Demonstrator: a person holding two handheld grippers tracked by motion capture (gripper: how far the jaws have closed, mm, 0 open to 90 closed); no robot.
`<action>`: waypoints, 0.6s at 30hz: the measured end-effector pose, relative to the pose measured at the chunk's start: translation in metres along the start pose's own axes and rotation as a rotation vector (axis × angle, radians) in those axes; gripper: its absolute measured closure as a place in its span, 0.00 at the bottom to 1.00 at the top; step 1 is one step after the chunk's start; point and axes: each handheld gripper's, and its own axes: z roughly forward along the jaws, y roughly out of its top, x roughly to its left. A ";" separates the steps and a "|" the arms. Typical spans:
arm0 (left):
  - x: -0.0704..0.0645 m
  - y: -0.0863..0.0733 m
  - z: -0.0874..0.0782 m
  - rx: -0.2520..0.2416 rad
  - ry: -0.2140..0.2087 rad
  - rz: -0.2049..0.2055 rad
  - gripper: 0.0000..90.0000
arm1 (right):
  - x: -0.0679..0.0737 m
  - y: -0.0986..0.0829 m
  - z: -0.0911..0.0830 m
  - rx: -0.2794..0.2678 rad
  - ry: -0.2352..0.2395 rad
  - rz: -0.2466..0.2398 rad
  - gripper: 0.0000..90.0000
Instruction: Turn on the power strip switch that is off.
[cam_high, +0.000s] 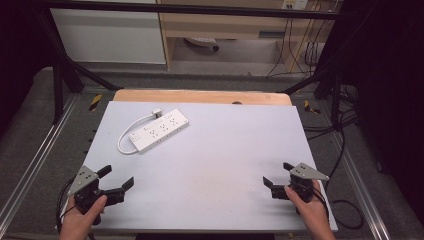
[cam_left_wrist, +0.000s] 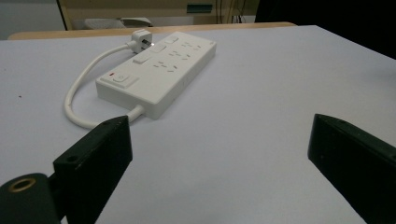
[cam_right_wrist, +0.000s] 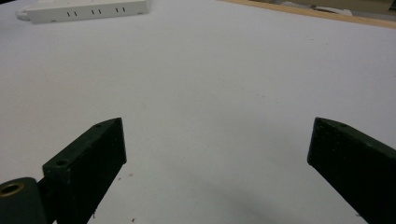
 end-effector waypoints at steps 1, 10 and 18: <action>0.000 0.000 0.000 -0.001 -0.001 0.000 0.07 | 0.000 0.000 0.000 0.000 -0.001 0.007 0.05; -0.002 0.001 0.000 -0.002 -0.005 0.006 0.07 | 0.002 0.000 0.000 0.017 -0.012 0.018 0.03; -0.002 0.001 0.000 -0.006 -0.008 0.006 0.07 | 0.003 0.001 -0.001 0.017 -0.011 0.022 0.03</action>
